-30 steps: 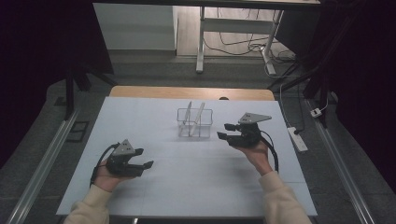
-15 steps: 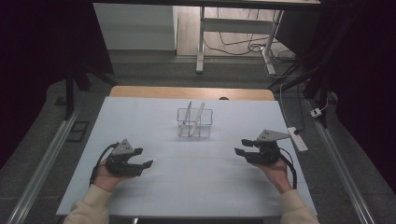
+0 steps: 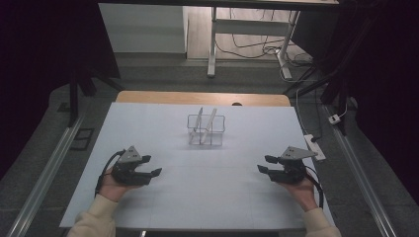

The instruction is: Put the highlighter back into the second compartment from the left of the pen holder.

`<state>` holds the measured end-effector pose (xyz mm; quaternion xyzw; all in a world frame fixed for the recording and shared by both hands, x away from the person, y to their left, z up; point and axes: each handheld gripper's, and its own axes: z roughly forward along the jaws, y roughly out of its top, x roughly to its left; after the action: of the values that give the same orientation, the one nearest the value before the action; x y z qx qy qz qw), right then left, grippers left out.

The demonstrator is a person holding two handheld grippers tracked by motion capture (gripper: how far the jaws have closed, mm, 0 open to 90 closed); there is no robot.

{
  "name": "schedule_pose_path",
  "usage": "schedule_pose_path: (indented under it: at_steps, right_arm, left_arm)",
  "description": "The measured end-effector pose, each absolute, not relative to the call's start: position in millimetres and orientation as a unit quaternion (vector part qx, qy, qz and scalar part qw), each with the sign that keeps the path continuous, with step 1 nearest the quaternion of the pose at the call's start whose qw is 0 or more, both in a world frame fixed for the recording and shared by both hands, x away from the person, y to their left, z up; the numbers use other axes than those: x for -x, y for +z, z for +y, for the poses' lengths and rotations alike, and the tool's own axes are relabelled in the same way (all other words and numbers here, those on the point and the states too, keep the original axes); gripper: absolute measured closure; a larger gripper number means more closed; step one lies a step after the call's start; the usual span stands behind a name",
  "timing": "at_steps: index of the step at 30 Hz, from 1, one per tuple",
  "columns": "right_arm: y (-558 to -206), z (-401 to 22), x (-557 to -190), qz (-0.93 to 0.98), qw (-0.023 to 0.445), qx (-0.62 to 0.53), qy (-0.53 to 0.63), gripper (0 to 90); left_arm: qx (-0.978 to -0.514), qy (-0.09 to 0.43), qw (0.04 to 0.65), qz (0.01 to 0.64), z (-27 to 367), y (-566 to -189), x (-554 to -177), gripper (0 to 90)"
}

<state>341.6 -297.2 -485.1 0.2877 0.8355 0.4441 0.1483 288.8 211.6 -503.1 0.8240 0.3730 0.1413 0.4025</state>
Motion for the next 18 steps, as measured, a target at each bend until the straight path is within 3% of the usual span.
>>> schedule_pose_path:
  at_steps: [18]
  right_arm:
    - [-487.8, -299.7, -339.1, 0.842, 0.153, -0.282, 0.434, 46.4]
  left_arm:
    - [-0.811, 0.155, 0.408, 0.389, 230.4, -493.4, -287.9, 33.0]
